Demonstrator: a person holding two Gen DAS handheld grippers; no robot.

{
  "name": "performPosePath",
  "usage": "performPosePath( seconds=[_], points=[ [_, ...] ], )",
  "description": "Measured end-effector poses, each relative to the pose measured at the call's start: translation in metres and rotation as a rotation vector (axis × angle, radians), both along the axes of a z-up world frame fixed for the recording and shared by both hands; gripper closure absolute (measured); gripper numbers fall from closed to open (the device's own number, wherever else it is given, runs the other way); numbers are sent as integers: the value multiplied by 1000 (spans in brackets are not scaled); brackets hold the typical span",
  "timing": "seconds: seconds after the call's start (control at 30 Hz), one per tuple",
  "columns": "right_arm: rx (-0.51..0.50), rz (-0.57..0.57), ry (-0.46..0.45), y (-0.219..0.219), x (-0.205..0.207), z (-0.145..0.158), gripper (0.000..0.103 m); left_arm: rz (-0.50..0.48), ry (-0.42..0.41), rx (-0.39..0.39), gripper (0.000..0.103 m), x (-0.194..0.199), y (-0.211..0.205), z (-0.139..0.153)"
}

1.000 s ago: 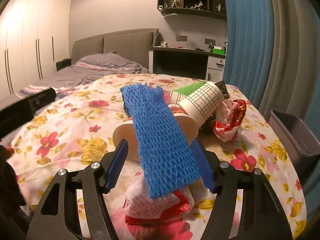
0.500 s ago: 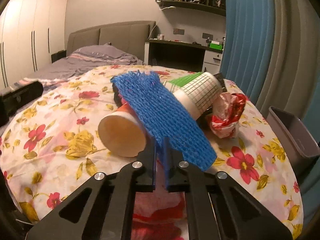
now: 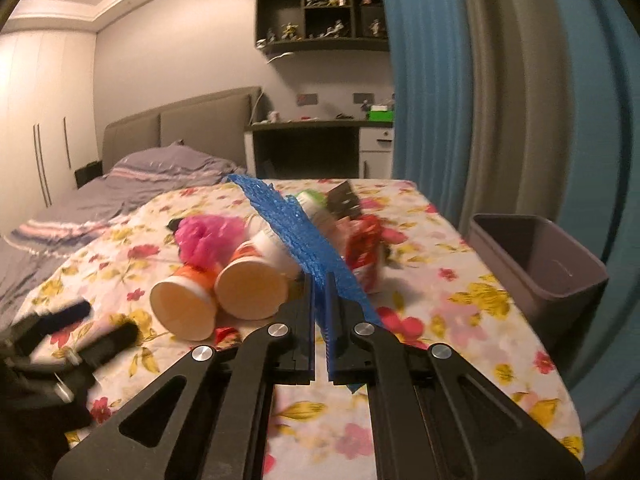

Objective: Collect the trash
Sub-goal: 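Grasp the blue mesh scrubber with the right tool while the left tool grasps the red-white wrapper, then carry both held items over the grey bin and open both tools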

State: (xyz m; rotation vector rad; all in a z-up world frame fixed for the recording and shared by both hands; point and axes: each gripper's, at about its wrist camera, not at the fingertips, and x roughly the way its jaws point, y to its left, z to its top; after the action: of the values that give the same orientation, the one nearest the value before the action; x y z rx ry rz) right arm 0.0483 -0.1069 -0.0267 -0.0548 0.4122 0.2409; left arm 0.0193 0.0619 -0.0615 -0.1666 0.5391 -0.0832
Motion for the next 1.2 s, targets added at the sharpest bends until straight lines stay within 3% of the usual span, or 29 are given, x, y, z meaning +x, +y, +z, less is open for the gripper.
performPosePath(
  seconds=[0.1,0.27,0.4,0.53,0.83,1.0,1.2],
  points=[
    [13,-16,-11,-13,-4,4,98,-46,68,20,11,12,-15,-13],
    [26,-34,-24,-29,-9,8,98,-97,218,-20,32,32,-21,-37],
    [38,-45,-29,-39,-11,9,98,-134,234,-59,57,34,-25,-39],
    [48,-57,-38,-47,-12,11,98,-135,197,-37,73,28,-29,-35],
    [79,-108,-81,-75,-14,23,98,-148,39,-17,74,22,-46,21],
    [98,-143,-110,-95,-12,36,98,-182,-30,6,75,46,-77,55],
    [82,-237,-166,-133,4,56,98,-282,-118,18,75,91,-142,95]
  ],
)
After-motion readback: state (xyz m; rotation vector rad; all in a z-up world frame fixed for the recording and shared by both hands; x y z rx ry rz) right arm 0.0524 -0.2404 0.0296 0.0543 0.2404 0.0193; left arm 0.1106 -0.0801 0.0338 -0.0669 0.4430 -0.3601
